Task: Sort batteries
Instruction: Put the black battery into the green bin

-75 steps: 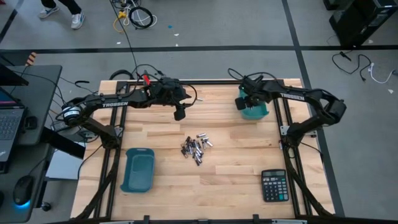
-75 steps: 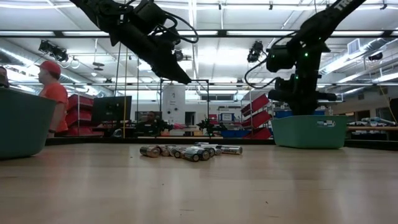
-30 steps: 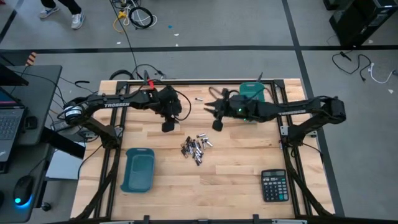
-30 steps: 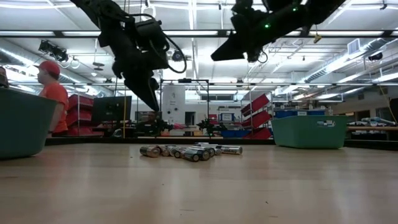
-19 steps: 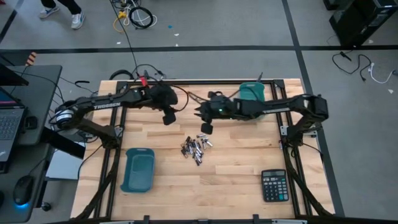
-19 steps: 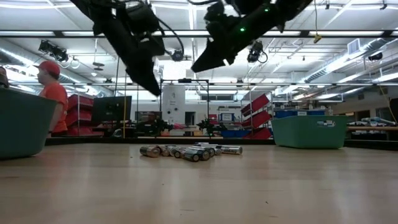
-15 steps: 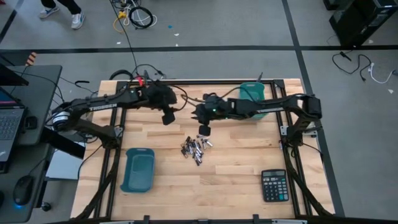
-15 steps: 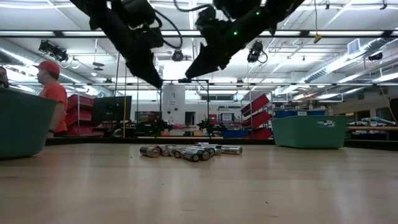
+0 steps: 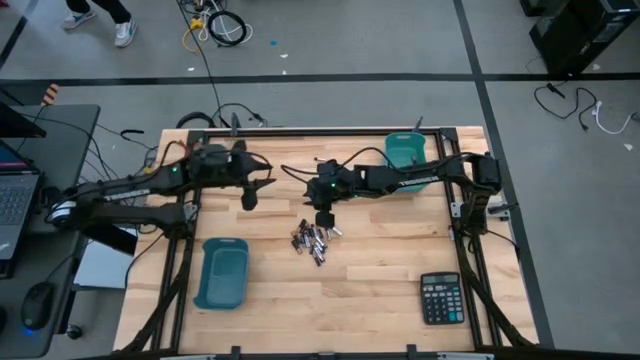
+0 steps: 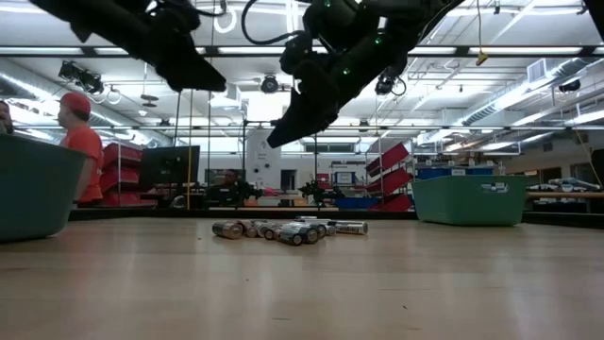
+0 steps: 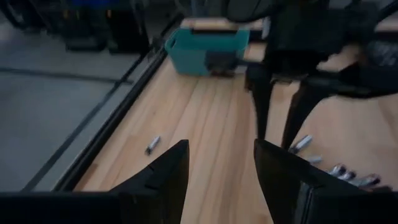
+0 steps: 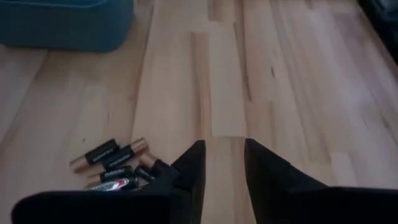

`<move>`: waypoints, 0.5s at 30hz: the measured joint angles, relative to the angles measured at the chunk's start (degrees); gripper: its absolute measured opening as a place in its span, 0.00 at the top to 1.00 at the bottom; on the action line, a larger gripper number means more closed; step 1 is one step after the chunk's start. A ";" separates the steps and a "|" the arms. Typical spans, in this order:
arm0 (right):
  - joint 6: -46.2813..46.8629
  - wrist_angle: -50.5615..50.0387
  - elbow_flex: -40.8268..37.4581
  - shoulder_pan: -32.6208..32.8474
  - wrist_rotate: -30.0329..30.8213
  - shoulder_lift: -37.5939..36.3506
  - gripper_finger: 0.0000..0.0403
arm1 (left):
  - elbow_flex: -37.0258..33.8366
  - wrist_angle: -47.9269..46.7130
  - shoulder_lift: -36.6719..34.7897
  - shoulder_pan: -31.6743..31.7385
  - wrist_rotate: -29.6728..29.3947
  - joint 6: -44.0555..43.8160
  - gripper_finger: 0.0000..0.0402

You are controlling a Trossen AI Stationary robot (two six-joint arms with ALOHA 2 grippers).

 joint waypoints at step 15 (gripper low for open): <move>-5.67 4.13 -0.04 0.54 -2.62 5.66 0.73 | -3.14 1.53 -8.14 -1.87 -7.15 -3.33 0.55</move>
